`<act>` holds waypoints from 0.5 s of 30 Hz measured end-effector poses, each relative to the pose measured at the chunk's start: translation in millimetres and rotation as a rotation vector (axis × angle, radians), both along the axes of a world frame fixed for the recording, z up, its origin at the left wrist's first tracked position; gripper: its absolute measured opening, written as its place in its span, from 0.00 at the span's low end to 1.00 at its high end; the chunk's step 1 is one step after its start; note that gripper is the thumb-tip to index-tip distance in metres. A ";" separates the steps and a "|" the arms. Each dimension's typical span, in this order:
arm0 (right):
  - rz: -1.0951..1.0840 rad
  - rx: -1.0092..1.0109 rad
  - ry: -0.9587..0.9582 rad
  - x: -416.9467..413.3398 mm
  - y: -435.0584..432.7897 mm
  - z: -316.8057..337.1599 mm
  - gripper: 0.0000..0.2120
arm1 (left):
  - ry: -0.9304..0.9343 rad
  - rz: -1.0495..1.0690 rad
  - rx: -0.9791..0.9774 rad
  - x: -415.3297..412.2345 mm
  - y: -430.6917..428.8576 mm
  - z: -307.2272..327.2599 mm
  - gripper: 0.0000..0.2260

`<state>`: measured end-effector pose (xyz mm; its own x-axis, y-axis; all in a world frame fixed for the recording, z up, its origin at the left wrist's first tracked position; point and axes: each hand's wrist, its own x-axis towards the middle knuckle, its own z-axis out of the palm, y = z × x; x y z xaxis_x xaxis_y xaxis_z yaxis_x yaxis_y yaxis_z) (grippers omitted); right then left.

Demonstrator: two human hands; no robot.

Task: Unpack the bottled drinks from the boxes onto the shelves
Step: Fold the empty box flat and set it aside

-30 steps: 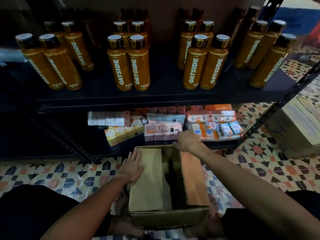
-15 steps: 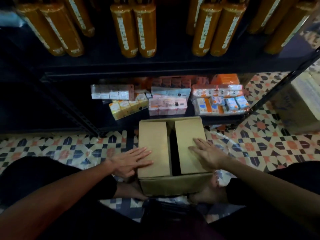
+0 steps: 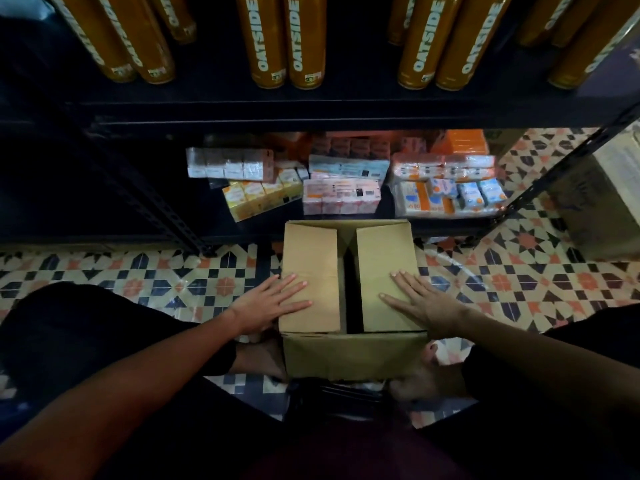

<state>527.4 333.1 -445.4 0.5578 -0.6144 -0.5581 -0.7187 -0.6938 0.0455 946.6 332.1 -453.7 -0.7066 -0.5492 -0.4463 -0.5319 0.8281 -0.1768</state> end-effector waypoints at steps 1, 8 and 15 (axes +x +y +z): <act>0.007 0.017 -0.018 -2.2 -3.2 0.6 0.59 | -0.008 0.001 0.005 0.2 -1.7 0.7 0.50; 0.056 0.043 -0.037 -11.9 -19.4 0.6 0.58 | -0.046 0.005 0.033 -3.0 -9.5 2.9 0.46; 0.048 0.140 -0.098 -20.4 -36.4 2.3 0.56 | -0.010 0.001 0.051 -4.2 -15.8 9.9 0.45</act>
<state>507.0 296.7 -443.0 0.6405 -0.5061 -0.5776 -0.6809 -0.7221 -0.1224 942.4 316.3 -443.8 -0.7015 -0.5260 -0.4809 -0.5312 0.8357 -0.1393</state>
